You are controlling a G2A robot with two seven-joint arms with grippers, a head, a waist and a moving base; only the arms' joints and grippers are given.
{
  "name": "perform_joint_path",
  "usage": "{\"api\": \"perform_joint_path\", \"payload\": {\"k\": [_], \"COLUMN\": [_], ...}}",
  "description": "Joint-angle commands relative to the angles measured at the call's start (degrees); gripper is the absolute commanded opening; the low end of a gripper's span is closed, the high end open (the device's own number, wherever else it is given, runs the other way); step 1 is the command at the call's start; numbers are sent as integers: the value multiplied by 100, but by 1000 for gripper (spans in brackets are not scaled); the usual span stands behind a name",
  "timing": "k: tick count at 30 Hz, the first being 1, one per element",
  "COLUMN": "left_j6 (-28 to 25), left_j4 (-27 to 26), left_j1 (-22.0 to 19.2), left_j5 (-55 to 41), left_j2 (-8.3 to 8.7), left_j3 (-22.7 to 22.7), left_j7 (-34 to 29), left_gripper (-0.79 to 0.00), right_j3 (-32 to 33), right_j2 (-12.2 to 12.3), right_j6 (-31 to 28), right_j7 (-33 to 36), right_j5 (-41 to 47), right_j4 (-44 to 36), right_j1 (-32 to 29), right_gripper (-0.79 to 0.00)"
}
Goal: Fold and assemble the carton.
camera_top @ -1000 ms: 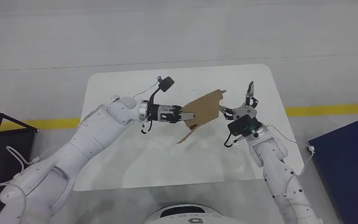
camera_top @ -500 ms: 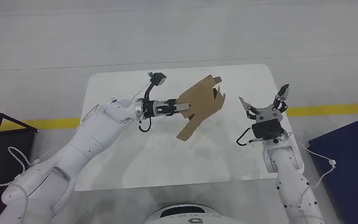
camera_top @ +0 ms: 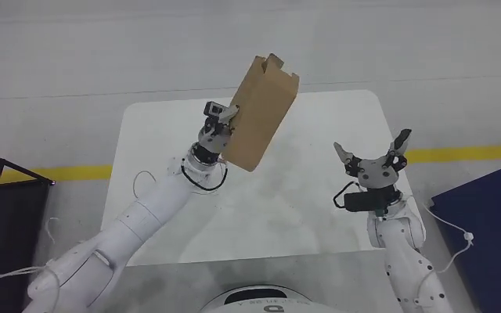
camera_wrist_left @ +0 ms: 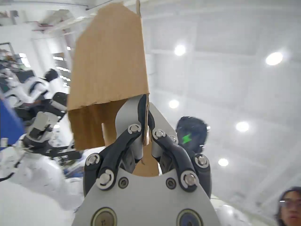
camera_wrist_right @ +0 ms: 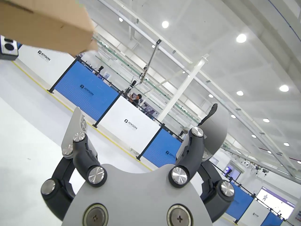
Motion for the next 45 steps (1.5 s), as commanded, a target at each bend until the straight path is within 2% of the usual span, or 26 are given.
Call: {"api": "perform_joint_path", "payload": {"k": [1,6,9,12,14,23,25,26,27,28,29,30,33,35,39,45], "left_j6": [569,1816,2277,2106,1676,1700,1960,2085,2269,2498,2725,2956,3496,3655,3908,4659], "left_j4": [304,700,961,1329,1655,1625,1442,1442,1468,1435,1392,1381,1322,1324,1324,1320], "left_j1": [-28,46,48,-19,-139,-121,1,26,57,120,180,239,363,403,476,590], "left_j5": [-726,-1920,-2089,-1838,-1435,-1450,-1469,-1332,-1112,-1051,-1003,-898,-819,-752,-711,-569], "left_j2": [-234,-724,-924,-1085,-1173,-1175,-1169,-1159,-1141,-1134,-1129,-1121,-1129,-1142,-1176,-1170], "left_j3": [88,251,343,355,325,315,218,233,259,257,251,238,191,133,14,-174], "left_j7": [-345,-764,-861,-1003,-1072,-1035,-834,-768,-659,-553,-490,-438,-472,-519,-635,-780], "left_gripper": [-785,-785,-785,-785,-785,-785,-785,-785,-785,-785,-785,-785,-785,-785,-785,-785], "right_j3": [-56,-245,-271,-234,-180,-128,-163,-189,-212,-181,-153,-150,-145,-137,-104,-132], "right_j2": [-12,-41,-52,-59,-62,-59,-65,-69,-73,-71,-66,-58,-35,-21,2,21], "right_j6": [148,284,367,425,448,366,261,179,25,-76,-176,-361,-793,-1001,-1258,-1729], "right_j7": [199,630,688,684,708,844,871,808,660,531,429,301,102,100,370,558], "right_j5": [-172,-502,-525,-432,-358,-343,-201,-54,219,390,451,518,549,487,273,361], "right_j4": [-1,-20,-45,-58,-55,-59,-99,-141,-197,-231,-262,-338,-451,-487,-451,-242], "right_j1": [92,320,343,320,262,186,214,231,245,253,253,256,283,311,429,739], "right_gripper": [0,0,0,0,0,0,0,-40,-148,-188,-292,-296,-274,-252,-102,-71]}}
